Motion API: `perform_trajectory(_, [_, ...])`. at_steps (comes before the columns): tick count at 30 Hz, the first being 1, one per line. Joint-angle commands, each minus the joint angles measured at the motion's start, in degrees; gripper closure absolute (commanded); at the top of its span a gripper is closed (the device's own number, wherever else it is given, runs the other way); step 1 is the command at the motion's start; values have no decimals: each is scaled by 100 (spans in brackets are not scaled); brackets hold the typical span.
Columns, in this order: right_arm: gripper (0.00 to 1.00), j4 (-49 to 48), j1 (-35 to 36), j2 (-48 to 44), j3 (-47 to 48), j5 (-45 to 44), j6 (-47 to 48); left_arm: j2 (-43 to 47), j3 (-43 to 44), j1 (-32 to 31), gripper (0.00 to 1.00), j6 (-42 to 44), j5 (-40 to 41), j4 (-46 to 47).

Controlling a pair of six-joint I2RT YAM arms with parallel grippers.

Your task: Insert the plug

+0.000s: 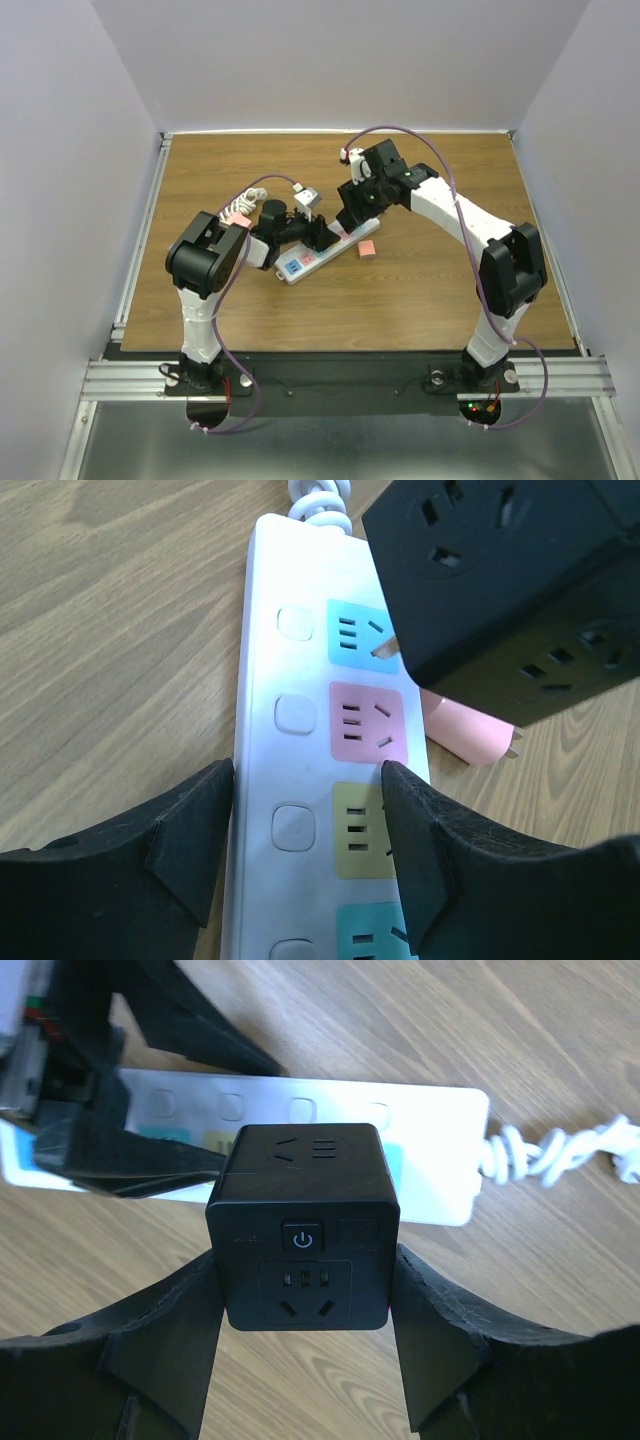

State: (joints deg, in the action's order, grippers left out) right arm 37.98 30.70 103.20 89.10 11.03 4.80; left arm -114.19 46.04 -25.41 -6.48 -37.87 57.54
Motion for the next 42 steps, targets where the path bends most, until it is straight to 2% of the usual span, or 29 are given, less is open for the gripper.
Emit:
perform_trajectory(1, [99, -80, 6, -80, -33, -373, -198, 231, -218, -26, 30, 138, -45, -147])
perform_trajectory(26, [100, 105, 138, 464, 125, -988, -313, 231, -236, -26, 30, 130, -1, -129])
perform_trajectory(42, [100, 237, 129, 394, 204, -1314, -383, 222, -236, -26, 30, 130, -10, -129])
